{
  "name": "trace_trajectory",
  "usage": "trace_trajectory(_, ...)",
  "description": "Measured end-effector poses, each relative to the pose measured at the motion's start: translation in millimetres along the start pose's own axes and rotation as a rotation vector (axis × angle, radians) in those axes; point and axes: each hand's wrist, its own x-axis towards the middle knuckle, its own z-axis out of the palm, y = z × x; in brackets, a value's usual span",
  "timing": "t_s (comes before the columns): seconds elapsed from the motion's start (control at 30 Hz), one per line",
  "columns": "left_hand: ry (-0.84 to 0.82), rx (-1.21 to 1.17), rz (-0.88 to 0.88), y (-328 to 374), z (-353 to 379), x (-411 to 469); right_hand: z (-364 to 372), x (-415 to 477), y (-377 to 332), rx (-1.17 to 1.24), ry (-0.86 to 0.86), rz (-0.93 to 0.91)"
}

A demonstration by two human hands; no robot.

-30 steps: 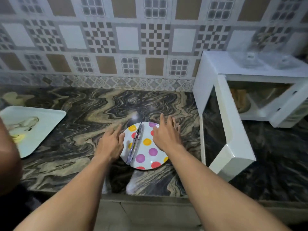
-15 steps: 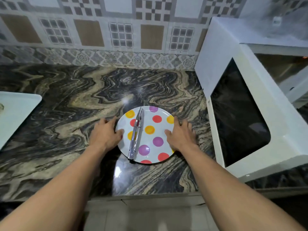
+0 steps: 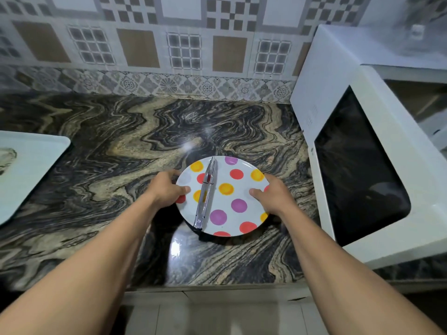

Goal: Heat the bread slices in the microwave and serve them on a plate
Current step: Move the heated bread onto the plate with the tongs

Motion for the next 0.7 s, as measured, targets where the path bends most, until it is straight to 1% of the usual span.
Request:
trace_trajectory(0.17, -0.022, -0.228, -0.063, 8.6, 5.0, -7.8, 3.3, -6.5, 8.5, 0.321, -0.001, -0.019)
trace_trajectory(0.27, -0.043, -0.337, -0.050, 8.7, 4.6, -9.7, 5.5, -9.7, 12.1, 0.464, -0.005, -0.044)
trace_trajectory(0.43, -0.085, -0.423, 0.047, 17.8, 0.4, -16.0, 2.2, -13.9, 9.8, 0.497, -0.056, -0.072)
trace_trajectory(0.53, -0.096, -0.431, 0.089, 23.6, -2.9, -23.8, -2.3, -18.6, 6.5, 0.516, -0.092, -0.078)
trace_trajectory(0.7, -0.141, -0.514, 0.093, 26.5, -9.4, -35.7, -11.0, -26.0, -1.6, 0.544, -0.098, -0.125)
